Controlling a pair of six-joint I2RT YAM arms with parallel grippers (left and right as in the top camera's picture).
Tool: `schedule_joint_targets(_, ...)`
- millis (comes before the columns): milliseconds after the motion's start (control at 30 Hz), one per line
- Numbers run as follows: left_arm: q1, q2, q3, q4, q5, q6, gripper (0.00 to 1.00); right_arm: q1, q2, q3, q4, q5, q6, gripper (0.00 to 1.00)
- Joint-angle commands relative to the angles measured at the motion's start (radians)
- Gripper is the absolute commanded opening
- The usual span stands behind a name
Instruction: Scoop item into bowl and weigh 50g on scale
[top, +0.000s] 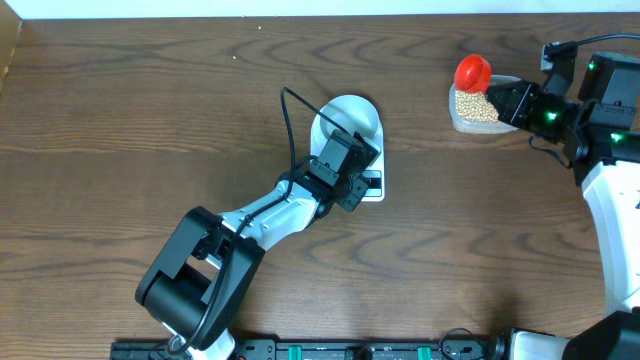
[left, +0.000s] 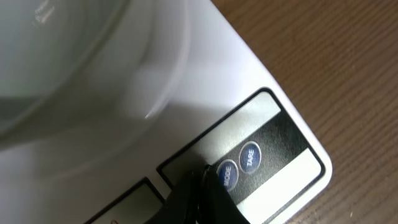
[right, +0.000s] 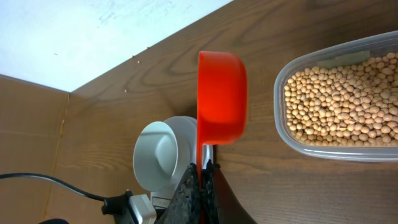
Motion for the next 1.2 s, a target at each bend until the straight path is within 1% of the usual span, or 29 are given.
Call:
schedule_joint_targets(0,-0.001,0.038,-0.009,-0.04,-0.013,0.008,0.07,-0.005,-0.008,0.019,0.0,0.001,-0.024,0.01)
schedule_joint_targets(867,0.0,0.048,-0.008,-0.013,-0.003,0.019,0.07,-0.005,-0.008,0.019,-0.009,0.001,-0.027,0.01)
schedule_joint_targets(1000,0.0,-0.016,-0.008,-0.021,-0.002,0.018,0.07,-0.005,-0.008,0.019,-0.011,0.001,-0.027,0.01)
schedule_joint_targets(1167,-0.001,-0.171,-0.008,-0.038,-0.002,0.018,0.07,-0.005,-0.008,0.019,-0.008,0.001,-0.027,0.01)
